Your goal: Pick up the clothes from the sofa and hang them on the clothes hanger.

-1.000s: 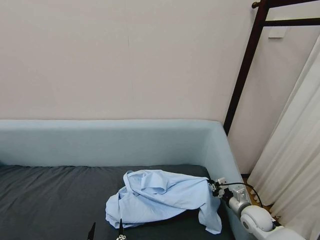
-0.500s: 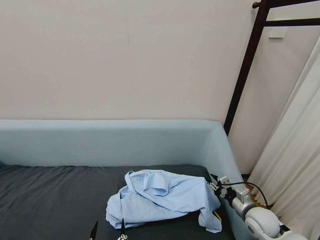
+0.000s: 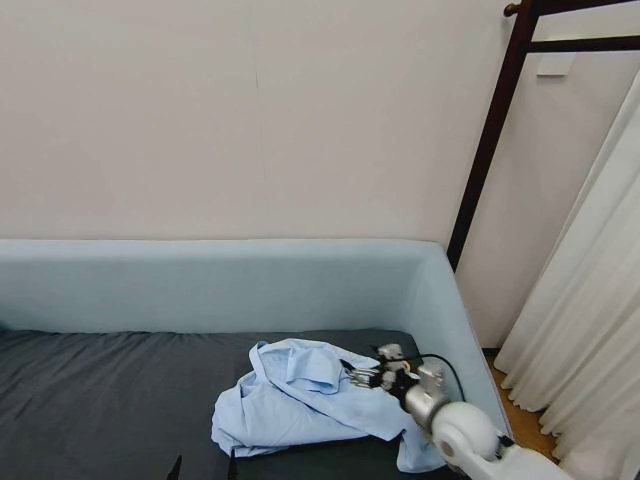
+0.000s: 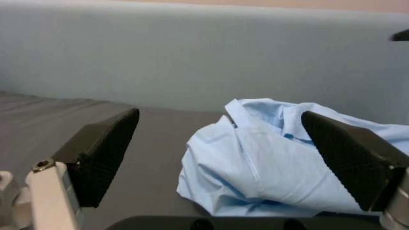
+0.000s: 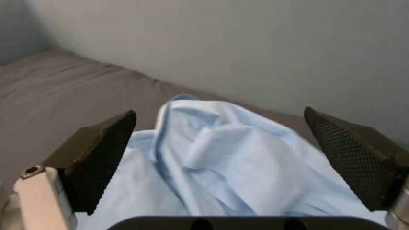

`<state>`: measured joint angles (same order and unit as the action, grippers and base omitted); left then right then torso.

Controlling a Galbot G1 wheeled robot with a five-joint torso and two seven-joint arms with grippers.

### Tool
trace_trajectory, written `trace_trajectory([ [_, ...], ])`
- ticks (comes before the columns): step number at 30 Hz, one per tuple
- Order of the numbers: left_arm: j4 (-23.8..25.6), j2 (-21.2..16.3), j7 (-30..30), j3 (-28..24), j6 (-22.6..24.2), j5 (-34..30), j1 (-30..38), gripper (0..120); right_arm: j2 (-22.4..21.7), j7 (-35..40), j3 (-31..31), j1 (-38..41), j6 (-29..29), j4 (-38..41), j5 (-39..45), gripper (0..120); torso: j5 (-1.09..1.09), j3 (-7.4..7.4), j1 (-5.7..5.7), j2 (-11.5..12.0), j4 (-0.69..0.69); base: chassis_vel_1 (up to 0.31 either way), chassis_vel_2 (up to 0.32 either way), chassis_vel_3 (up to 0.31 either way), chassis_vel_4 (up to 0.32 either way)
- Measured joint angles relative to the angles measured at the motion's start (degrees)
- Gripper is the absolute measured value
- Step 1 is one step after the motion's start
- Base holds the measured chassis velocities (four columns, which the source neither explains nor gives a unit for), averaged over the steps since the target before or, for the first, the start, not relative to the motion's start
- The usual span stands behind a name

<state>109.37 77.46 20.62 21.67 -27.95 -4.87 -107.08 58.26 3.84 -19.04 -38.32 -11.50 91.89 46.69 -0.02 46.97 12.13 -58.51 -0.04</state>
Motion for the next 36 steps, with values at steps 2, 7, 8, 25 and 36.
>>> trace_trajectory([
  [2, 0.0, 0.3, 0.0, 0.1, -0.1, 0.0, -0.2, 100, 1.3, 0.0, -1.8, 1.6, -0.2, -1.7, 0.4, 100, -0.01, 0.00, 0.00, 0.0, 0.01, 0.000, 0.000, 0.000, 0.000],
  [7, 0.0, 2.1, 0.0, 0.2, -0.2, 1.0, -0.4, 100, 7.5, -1.3, -9.9, 7.4, -1.0, -11.4, 1.6, 100, -0.03, 0.00, 0.00, 0.0, -0.02, 0.000, 0.000, 0.000, 0.000],
  [8, 0.0, 2.4, -0.1, 0.1, -0.2, 1.3, -0.5, 100, 8.7, -1.6, -10.6, 8.0, -1.0, -13.3, 1.6, 100, -0.02, 0.00, 0.00, 0.0, -0.04, 0.000, 0.000, 0.000, 0.000],
  [25, -0.3, 4.2, 0.0, 1.1, -0.9, 3.7, -3.1, 100, 28.5, -5.7, -7.4, 11.9, 4.1, -42.7, -0.6, 100, 0.00, 0.00, 0.00, 0.0, -0.03, 0.000, 0.000, 0.000, 0.000],
  [36, -0.8, 4.2, 0.0, 1.1, -1.2, 3.7, -2.1, 100, 30.5, -7.0, -7.7, 12.5, 2.7, -47.8, -0.4, 65, 0.00, -0.01, 0.00, 0.0, -0.03, 0.000, 0.000, 0.000, 0.000],
])
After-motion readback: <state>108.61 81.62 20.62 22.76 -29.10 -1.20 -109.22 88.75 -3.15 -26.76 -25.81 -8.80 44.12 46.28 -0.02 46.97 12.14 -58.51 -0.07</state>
